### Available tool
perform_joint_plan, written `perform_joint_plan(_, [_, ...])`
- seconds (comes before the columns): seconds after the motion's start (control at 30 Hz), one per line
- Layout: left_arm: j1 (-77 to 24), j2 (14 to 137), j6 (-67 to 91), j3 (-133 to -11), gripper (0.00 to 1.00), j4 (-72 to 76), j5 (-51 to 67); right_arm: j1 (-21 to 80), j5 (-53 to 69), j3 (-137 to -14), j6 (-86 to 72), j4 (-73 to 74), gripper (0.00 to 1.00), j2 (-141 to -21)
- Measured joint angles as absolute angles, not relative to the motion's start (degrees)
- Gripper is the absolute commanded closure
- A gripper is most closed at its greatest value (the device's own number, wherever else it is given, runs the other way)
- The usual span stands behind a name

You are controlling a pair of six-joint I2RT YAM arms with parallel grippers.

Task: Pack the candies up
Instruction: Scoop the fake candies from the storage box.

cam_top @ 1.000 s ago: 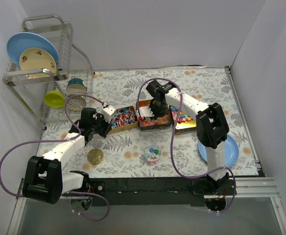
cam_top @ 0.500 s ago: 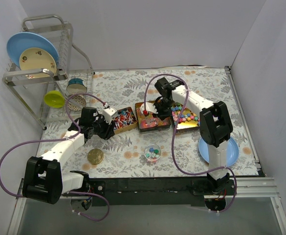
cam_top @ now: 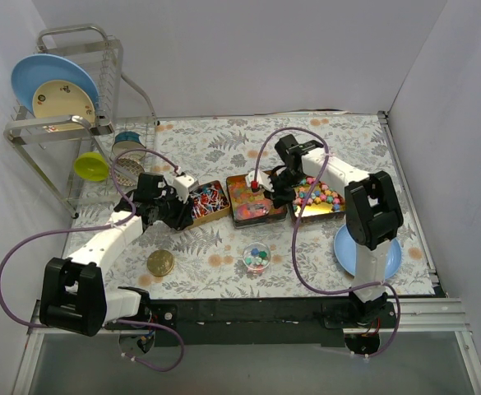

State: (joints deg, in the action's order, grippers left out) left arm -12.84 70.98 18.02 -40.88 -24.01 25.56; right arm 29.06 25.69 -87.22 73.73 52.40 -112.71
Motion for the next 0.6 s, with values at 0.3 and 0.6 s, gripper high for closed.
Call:
perform_joint_plan(0.3, [-12.86,72.6,17.89,-45.5,0.63,-25.65,25.98,22.37,34.22,-82.17,68.4,47.53,0.99,-109.08])
perform_joint_plan(0.6, [-12.86,76.36,17.82,-48.71,0.53,-25.23,25.3,18.83,37.8,-77.73,64.86,43.7,0.99,-102.8])
